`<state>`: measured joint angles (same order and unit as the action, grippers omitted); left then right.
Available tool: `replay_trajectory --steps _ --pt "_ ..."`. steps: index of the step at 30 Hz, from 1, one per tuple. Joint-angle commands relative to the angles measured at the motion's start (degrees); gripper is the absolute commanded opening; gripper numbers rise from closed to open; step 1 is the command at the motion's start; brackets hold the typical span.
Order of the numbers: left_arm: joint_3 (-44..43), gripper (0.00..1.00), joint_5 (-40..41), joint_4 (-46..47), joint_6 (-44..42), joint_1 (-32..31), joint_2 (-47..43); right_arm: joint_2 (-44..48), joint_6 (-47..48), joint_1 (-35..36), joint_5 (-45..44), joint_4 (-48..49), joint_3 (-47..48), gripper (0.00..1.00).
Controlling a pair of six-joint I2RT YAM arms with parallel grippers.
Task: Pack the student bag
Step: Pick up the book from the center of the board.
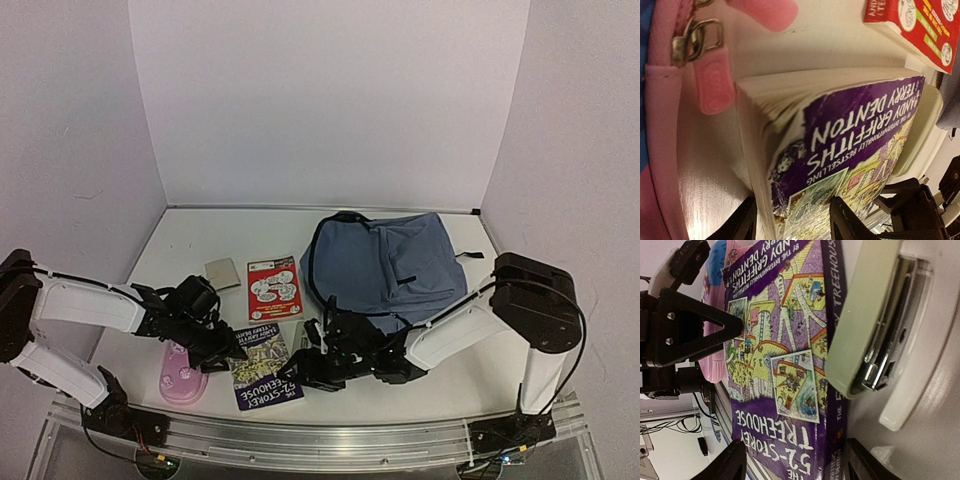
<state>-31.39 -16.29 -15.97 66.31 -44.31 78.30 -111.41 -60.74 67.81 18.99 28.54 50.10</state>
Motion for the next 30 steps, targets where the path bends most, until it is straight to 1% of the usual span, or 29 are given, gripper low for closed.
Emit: replay_trajectory --steps 1,8,11,13,16,20,25,30 --pt "2.1 0.4 -0.8 3.2 1.8 -0.1 1.3 -3.5 -3.8 0.3 3.4 6.6 1.6 0.65" --pt "4.1 0.16 -2.3 8.4 4.1 -0.3 2.0 -7.5 -11.6 0.3 5.5 20.2 0.2 0.63" --pt "4.4 0.05 -2.6 10.0 4.7 -0.4 2.0 -8.1 -12.9 0.3 5.3 22.6 0.2 0.62" --pt "5.3 0.0 -3.1 12.0 5.7 -0.4 1.4 -8.0 -13.2 0.3 4.7 23.3 0.0 0.61" --pt "6.5 0.0 -3.4 14.9 6.7 -0.4 -0.8 -7.6 -13.5 0.3 3.2 23.5 -0.9 0.6" --pt "7.9 0.0 -3.0 18.0 6.7 -0.4 -7.3 -6.9 -14.7 0.3 0.5 23.4 -2.7 0.59" --pt "9.0 0.0 -0.8 16.8 6.1 -0.4 -17.7 -4.5 -14.5 0.3 -2.7 23.5 -4.5 0.6" --pt "9.7 0.0 0.5 16.3 6.3 -0.3 -23.5 -2.1 -12.1 0.2 -3.6 23.8 -4.9 0.63"
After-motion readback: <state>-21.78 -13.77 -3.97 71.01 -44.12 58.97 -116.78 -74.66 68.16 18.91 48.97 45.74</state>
